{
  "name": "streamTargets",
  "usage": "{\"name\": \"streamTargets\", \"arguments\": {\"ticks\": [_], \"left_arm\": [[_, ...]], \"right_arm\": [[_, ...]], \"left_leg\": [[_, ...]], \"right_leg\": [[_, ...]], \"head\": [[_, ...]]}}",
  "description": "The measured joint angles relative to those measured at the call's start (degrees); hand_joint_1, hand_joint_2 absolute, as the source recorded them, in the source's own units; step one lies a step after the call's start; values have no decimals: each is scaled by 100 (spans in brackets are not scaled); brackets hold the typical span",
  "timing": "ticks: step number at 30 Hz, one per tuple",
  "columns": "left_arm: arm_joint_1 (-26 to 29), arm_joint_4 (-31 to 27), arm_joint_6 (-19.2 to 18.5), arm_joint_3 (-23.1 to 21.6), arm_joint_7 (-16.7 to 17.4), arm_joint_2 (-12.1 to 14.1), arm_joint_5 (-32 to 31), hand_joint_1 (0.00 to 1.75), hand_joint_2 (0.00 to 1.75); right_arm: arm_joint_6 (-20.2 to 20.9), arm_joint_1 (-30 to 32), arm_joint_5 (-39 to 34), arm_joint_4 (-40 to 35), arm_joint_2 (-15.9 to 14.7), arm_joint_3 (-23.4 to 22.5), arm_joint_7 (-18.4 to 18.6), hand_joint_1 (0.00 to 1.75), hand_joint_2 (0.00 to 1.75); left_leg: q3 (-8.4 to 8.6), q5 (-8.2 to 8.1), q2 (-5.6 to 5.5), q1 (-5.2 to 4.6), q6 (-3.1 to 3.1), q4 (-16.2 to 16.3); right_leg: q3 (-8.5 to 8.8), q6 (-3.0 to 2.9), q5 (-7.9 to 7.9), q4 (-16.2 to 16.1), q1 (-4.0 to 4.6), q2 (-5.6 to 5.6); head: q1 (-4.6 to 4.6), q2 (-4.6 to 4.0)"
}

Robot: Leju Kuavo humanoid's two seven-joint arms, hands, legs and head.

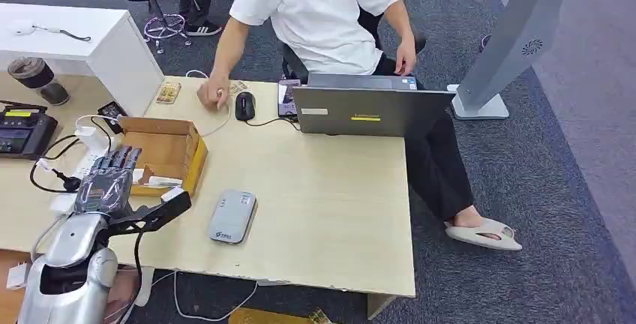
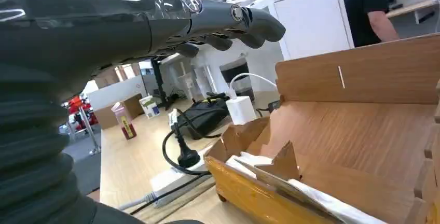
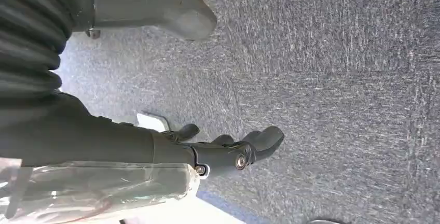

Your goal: Pass the card to the sensor for recognition and then transmit it.

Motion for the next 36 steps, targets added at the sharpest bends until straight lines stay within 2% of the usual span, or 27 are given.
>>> {"name": "streamTargets", "arguments": {"ticks": [4, 11, 24, 36], "left_arm": [[-2, 131, 198, 59, -179, -2, 2, 0, 175], [-131, 518, 599, 129, -256, -68, 0, 0, 175], [-190, 782, 632, 131, -205, -144, 0, 0, 175], [-192, 874, 632, 146, -295, -146, 0, 3, 175]], "right_arm": [[9, 0, 46, 0, 0, 0, -18, 0, 175], [9, -1, 166, 0, 0, 7, -55, 0, 175], [13, -1, 229, 0, 0, 52, -39, 0, 175], [52, -1, 301, 0, 0, 90, -101, 0, 175]], "left_leg": [[1, 0, 0, 0, 0, 0], [1, 0, 0, 1, 0, 0], [0, 0, 0, 0, 0, 0], [0, 0, 0, 0, 0, 0]], "right_leg": [[0, 0, 0, 0, 0, 0], [0, 0, 0, 0, 0, 0], [0, 0, 0, 0, 0, 0], [0, 0, 0, 0, 0, 0]], "head": [[0, 0], [0, 0], [-2, 0], [0, 0]]}}
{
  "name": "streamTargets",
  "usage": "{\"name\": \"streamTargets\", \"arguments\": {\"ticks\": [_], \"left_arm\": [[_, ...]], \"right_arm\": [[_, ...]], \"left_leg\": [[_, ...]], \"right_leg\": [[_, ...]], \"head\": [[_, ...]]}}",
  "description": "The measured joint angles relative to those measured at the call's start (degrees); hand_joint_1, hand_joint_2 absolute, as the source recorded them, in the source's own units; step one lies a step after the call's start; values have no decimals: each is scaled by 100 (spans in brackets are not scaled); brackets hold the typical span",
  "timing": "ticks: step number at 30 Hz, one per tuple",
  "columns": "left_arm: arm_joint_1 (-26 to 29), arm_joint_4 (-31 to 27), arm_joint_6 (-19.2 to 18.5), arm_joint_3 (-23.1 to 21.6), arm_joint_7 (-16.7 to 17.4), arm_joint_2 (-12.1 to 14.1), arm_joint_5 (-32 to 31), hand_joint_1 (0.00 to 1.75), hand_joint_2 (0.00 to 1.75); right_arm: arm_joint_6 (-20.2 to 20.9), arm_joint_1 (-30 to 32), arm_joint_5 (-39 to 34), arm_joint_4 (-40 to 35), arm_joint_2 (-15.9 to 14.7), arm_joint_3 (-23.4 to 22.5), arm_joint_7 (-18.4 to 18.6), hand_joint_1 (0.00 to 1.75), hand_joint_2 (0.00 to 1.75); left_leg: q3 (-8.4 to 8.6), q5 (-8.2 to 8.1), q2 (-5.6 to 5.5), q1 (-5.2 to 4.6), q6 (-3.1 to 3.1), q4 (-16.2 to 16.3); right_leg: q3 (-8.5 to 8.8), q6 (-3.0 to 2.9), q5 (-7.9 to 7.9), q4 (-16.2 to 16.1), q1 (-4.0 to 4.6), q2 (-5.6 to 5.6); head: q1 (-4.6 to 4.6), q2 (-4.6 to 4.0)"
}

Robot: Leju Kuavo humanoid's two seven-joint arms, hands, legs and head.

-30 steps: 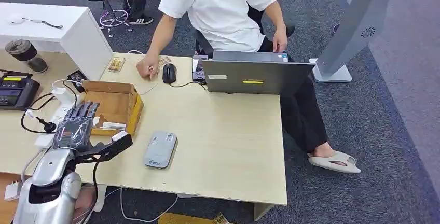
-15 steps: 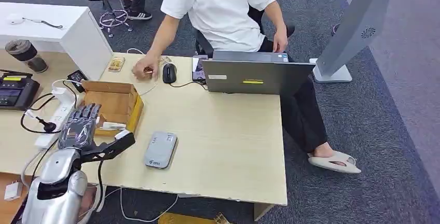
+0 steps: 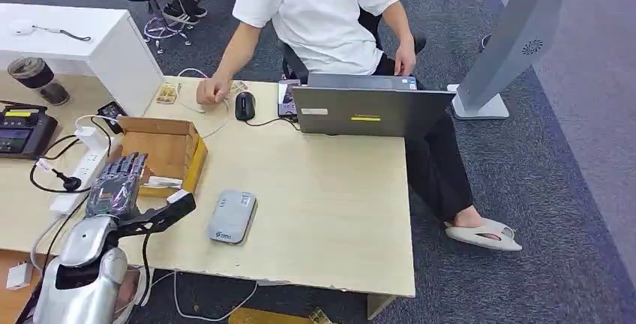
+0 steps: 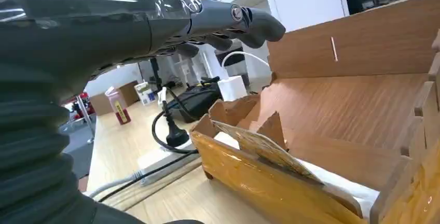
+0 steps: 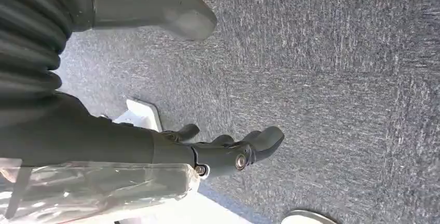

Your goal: Pass the card to the sensor for recognition and then transmit it.

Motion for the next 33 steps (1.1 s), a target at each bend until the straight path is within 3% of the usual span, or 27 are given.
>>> {"name": "streamTargets", "arguments": {"ticks": [13, 14, 15, 33], "left_arm": [[-11, 146, 92, 129, -105, 9, 0, 16, 175], [-11, 157, 103, 140, -105, 9, 0, 28, 175], [-11, 162, 105, 146, -105, 9, 0, 30, 175], [-11, 293, 240, 295, -98, 9, 0, 35, 175]], "right_arm": [[-2, 1, 31, 0, 0, 13, 0, 0, 175], [-2, 1, 31, 0, 0, 13, 0, 0, 175], [0, 1, 33, 0, 0, 13, 0, 0, 175], [-2, 1, 118, 0, 0, 15, 2, 0, 175]], "left_leg": [[0, 0, 0, 0, 0, 0], [0, 0, 0, 0, 0, 0], [0, 0, 0, 0, 0, 0], [0, 0, 0, 0, 0, 0]], "right_leg": [[0, 0, 0, 0, 0, 0], [0, 0, 0, 0, 0, 0], [0, 0, 0, 0, 0, 0], [0, 0, 0, 0, 0, 0]], "head": [[0, 0], [-2, 0], [0, 0], [0, 0]]}}
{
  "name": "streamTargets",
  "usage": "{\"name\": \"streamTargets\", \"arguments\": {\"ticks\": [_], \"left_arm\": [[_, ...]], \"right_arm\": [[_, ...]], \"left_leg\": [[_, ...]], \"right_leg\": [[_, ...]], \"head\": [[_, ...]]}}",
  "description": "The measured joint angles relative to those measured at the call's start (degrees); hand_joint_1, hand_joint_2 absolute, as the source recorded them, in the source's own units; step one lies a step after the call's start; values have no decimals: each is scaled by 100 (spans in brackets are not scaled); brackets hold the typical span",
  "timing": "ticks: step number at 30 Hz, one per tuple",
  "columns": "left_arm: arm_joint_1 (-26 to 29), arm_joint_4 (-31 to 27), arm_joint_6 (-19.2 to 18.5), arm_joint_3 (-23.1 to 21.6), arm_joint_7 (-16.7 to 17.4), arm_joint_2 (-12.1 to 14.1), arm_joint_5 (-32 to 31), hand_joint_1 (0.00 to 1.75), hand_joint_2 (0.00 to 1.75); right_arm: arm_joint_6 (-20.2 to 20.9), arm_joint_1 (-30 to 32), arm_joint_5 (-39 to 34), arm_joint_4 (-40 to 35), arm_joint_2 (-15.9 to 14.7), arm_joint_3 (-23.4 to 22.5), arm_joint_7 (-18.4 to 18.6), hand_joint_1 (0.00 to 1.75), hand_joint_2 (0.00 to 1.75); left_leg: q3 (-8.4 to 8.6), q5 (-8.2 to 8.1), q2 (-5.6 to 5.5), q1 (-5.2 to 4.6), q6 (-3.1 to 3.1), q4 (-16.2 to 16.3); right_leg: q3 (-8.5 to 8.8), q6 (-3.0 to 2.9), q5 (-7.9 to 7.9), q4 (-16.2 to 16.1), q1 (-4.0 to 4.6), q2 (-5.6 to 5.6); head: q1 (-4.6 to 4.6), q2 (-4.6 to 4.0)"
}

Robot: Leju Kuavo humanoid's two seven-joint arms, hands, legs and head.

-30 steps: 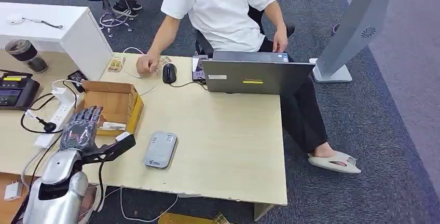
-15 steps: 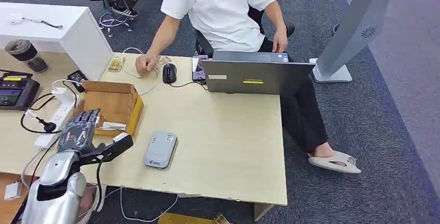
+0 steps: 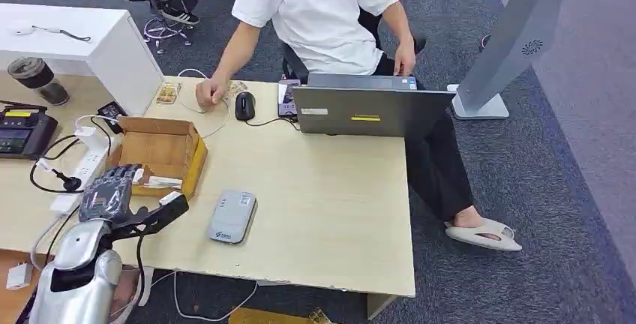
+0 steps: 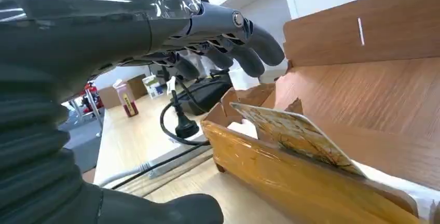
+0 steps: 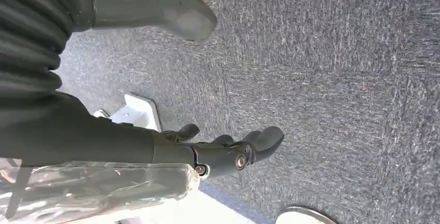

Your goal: Pass the card to the sensor for recognition and then transmit it.

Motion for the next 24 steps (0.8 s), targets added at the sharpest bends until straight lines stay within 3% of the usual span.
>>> {"name": "streamTargets", "arguments": {"ticks": [5, 14, 24], "left_arm": [[0, 35, 7, 17, 0, 0, 0, 38, 175], [-195, 225, 308, 35, -13, -33, 0, 19, 175], [-320, 376, 348, 35, -2, -111, 0, 23, 175]], "right_arm": [[0, 0, 2, 0, 0, 0, 0, 0, 175], [-40, -1, 46, 0, -2, 22, -164, 0, 175], [-44, -1, 101, 2, -2, 35, -160, 0, 175]], "left_leg": [[0, 0, 0, 0, 0, 0], [1, 0, 0, 0, 0, 0], [0, 0, 0, 0, 0, 0]], "right_leg": [[0, 0, 0, 0, 0, 0], [1, 0, 0, 0, 0, -1], [0, 0, 0, 0, 0, 0]], "head": [[0, 0], [0, 0], [0, 0]]}}
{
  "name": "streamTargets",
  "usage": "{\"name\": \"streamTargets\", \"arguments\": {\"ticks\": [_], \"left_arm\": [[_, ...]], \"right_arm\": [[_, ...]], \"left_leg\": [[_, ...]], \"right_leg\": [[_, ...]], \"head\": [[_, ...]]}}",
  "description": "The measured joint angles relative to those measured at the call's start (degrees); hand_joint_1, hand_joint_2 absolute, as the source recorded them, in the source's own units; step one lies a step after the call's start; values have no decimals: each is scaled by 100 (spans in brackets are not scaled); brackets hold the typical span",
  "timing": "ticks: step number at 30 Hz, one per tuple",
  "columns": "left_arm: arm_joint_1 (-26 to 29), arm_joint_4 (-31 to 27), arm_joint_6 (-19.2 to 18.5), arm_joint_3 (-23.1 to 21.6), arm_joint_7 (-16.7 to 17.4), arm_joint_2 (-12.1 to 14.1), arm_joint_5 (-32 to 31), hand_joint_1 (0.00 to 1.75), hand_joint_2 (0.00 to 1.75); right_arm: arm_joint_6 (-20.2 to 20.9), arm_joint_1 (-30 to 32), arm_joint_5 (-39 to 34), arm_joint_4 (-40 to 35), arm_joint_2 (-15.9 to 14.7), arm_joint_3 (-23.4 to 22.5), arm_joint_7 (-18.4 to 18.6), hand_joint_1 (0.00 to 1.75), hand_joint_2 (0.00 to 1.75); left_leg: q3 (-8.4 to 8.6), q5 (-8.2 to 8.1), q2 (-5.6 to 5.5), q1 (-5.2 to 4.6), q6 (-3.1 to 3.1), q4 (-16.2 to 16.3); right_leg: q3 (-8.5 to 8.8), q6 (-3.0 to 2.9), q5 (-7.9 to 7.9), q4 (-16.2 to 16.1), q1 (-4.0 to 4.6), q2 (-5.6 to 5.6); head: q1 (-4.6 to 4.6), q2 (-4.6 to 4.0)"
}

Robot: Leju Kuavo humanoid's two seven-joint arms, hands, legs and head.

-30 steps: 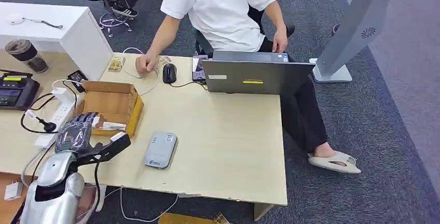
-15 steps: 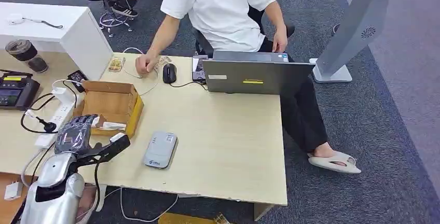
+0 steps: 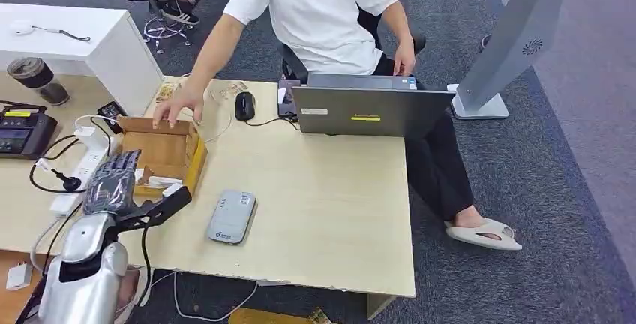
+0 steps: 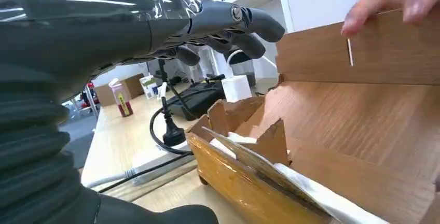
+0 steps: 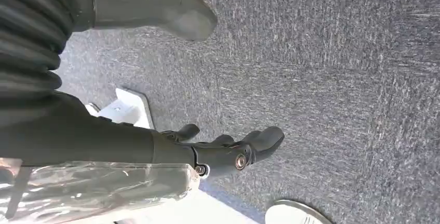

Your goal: Pass the card to the sensor for recognition and then transmit it.

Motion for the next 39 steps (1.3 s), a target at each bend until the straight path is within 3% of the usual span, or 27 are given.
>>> {"name": "streamTargets", "arguments": {"ticks": [2, 3, 4, 8, 9, 27, 30, 32, 34, 39], "left_arm": [[-16, 22, 0, 0, 0, -2, 0, 30, 175], [-27, 35, 0, 0, 0, -2, 0, 44, 175], [-33, 44, 0, 0, 0, -2, 0, 96, 175], [-68, 101, 11, 0, 9, -2, 0, 96, 175], [-73, 111, 11, 0, 9, -2, 0, 147, 175], [-112, 186, 15, 0, 0, -35, 0, 147, 175], [-113, 194, 20, 0, 9, -33, 0, 152, 175], [-114, 194, 50, 0, 11, -31, 0, 169, 175], [-117, 194, 83, 0, 11, -28, 0, 175, 175], [-202, 168, 114, 0, 17, -4, 0, 175, 175]], "right_arm": [[0, -1, 0, 0, 0, 0, 0, 0, 175], [2, 0, 0, 0, 0, 0, 0, 0, 175], [2, 0, 2, 0, 0, 0, 2, 0, 175], [2, 0, 9, 0, 0, 2, 20, 0, 175], [2, 0, 9, 0, 0, 2, 20, 0, 175], [4, 0, 22, 0, 0, 4, 2, 0, 175], [4, 0, 79, 0, 0, 2, 2, 0, 175], [2, 0, 111, 0, 0, 2, 2, 0, 175], [0, 0, 111, 0, 0, 2, 2, 0, 175], [-9, 0, 114, 0, 0, 2, 0, 0, 175]], "left_leg": [[0, 0, 0, 0, 0, 0], [0, 0, 0, 0, 0, 0], [0, 0, 0, 0, 0, 0], [1, 0, 0, 0, 0, 0], [1, 0, 0, 0, 0, 0], [0, 0, 0, 0, 0, 0], [0, 0, 0, 0, 0, 0], [0, 0, 0, 0, 0, 0], [0, 0, 0, 0, 0, 0], [0, 0, 0, 0, 0, 0]], "right_leg": [[0, 0, 0, 0, 0, 0], [0, 0, 0, 0, 0, 0], [0, 0, 0, 0, 0, 0], [0, 0, 0, 0, 0, 0], [0, 0, 0, 0, 0, 0], [0, 0, 0, 0, 0, 0], [0, 0, 0, 0, 0, 0], [0, 0, 0, 0, 0, 0], [0, 0, 0, 0, 0, 0], [1, 0, 0, 0, 0, 0]], "head": [[0, 0], [0, 0], [0, 0], [0, 0], [0, 0], [0, 0], [0, 0], [0, 0], [0, 0], [0, 0]]}}
